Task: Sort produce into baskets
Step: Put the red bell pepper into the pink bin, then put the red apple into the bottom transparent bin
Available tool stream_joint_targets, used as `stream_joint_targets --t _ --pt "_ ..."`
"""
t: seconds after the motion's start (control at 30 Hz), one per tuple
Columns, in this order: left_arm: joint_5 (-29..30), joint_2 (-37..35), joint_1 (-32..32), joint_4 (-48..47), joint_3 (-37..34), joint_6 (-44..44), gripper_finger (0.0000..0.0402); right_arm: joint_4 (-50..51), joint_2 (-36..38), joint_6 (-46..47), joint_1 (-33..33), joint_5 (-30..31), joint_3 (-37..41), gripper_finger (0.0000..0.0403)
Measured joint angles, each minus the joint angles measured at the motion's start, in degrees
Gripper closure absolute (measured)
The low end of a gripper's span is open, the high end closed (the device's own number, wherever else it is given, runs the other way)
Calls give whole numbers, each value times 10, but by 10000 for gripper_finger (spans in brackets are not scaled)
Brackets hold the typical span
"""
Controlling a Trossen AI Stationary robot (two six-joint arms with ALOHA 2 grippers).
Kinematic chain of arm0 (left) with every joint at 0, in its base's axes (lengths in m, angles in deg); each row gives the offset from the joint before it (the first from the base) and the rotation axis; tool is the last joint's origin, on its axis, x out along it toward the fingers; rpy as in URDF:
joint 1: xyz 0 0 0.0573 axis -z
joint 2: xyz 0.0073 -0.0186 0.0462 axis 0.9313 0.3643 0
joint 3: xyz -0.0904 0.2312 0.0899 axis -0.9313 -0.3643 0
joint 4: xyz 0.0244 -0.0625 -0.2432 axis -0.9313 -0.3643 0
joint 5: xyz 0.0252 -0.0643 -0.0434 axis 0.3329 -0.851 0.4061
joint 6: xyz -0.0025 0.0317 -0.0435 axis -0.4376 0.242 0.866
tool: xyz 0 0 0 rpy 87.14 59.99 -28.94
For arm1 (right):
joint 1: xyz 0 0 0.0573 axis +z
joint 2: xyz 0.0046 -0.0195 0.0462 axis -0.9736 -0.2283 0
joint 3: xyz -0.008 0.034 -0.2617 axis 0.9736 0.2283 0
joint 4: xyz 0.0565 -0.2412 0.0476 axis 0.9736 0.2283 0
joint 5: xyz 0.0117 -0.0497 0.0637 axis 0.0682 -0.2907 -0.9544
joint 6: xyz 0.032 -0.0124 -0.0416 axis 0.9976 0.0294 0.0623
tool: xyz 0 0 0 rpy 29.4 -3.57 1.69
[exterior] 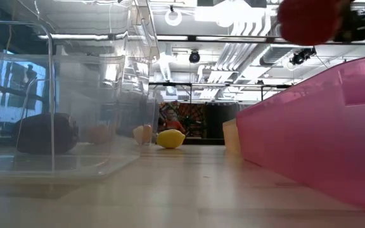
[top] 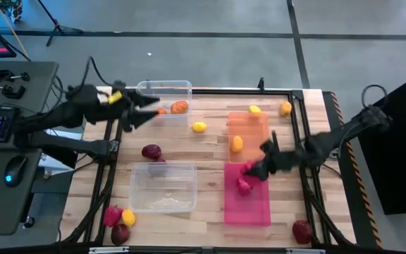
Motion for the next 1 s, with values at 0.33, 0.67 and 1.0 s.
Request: stream_joint_targets --t 0.33,0.67,1.0 --pt "155 -15 162 157 -138 77 5 -58 -140 148 138 -6 0 139" --pt "285 30 208 218 -139 67 5 -136 -203 129 138 -27 0 35" --pt "288 76 209 283 -139 93 5 -141 -197 8 127 -79 0 7"
